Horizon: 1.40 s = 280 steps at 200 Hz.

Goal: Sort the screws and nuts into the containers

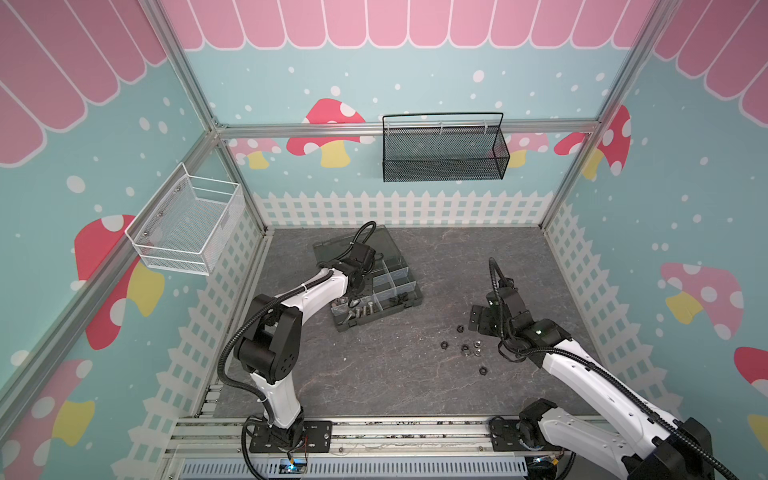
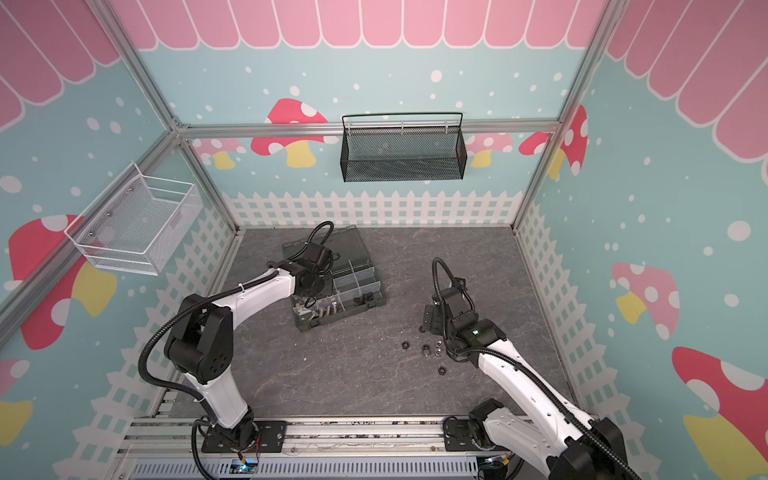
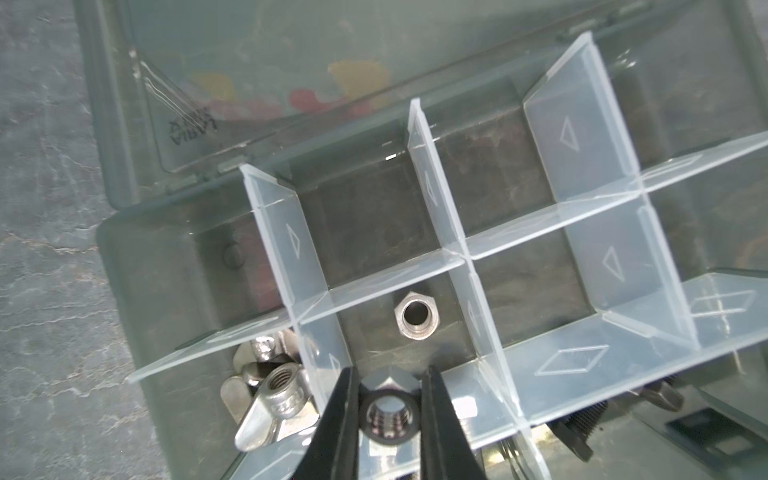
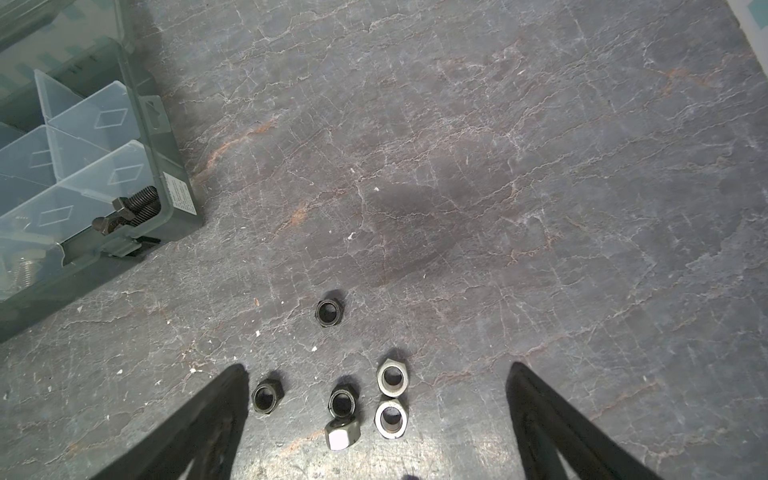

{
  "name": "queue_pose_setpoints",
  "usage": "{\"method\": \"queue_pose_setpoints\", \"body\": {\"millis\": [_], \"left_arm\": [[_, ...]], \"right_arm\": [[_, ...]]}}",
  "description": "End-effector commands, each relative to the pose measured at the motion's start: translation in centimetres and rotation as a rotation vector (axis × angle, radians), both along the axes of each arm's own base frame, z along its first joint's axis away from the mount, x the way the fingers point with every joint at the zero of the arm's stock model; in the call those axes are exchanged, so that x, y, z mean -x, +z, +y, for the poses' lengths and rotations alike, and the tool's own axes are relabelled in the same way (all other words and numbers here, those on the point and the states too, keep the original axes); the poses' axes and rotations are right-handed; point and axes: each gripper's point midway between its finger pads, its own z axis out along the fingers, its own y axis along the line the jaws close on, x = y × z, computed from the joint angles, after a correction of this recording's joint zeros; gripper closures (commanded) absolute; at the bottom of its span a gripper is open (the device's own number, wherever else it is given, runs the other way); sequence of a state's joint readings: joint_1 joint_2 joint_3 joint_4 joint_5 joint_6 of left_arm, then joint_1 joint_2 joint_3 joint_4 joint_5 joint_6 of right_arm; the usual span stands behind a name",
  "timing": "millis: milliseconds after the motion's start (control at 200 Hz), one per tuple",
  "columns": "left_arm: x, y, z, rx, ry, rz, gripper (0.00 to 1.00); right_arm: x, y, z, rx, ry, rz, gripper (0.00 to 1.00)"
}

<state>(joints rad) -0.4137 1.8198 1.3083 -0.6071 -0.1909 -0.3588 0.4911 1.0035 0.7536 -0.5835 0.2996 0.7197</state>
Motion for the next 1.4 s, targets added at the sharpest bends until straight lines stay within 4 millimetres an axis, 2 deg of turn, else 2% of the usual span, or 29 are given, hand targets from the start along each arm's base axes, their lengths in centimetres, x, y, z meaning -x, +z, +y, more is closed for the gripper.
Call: {"method": "queue_pose_setpoints", "body": {"millis": [0,170,330,510,640,710,875,985,995,1036,1186,1396], "left_arm": [[-1.5,0.6,0.4,0.014,0.008,-0.028,0.87],[-1.8,-0.1,0.7,-0.006,0.011,-0.015,0.72],[-1.8,0.2,0.8,-0.011,0.012,-0.022,0.57],[-1.3,1.2,0.8,0.006,0.009,-0.035,0.55],[-0.8,3.0,0.9,0.033,0.022,-0.073,0.53],[-0.4,4.0,0.9,0.051,0.024,-0.092,0.48],[1.0,6.3,0.5,0.108,0.019,-0.137,0.3],[2.2,7.9,0.6,0.139,0.021,-0.181,0.1],[2.6,8.0,-0.2,0.146,0.003,-0.184,0.08],[3.3,8.5,-0.5,0.16,-0.007,-0.192,0.01],[5.6,9.3,-1.2,0.211,-0.014,-0.221,0.0],[8.0,8.8,-1.3,0.338,0.033,-0.237,0.0]], "right_arm": [[0.5,-1.2,-0.2,-0.008,-0.022,0.041,0.02],[0.9,-2.0,-0.1,-0.027,-0.023,0.063,0.0],[1.5,-2.9,0.1,-0.038,-0.012,0.094,0.08],[1.8,-3.7,0.7,-0.048,0.01,0.135,0.2],[2.0,-5.1,1.2,-0.039,0.031,0.197,0.27],[2.0,-6.0,1.3,-0.027,0.033,0.232,0.3],[2.2,-7.5,1.9,-0.032,0.055,0.297,0.41],[2.7,-8.4,2.4,-0.05,0.071,0.338,0.47],[2.8,-8.5,2.4,-0.052,0.072,0.342,0.48],[3.1,-8.7,2.6,-0.064,0.08,0.354,0.49],[4.2,-9.4,3.1,-0.096,0.106,0.391,0.51],[4.8,-10.3,3.6,-0.105,0.144,0.437,0.55]]}}
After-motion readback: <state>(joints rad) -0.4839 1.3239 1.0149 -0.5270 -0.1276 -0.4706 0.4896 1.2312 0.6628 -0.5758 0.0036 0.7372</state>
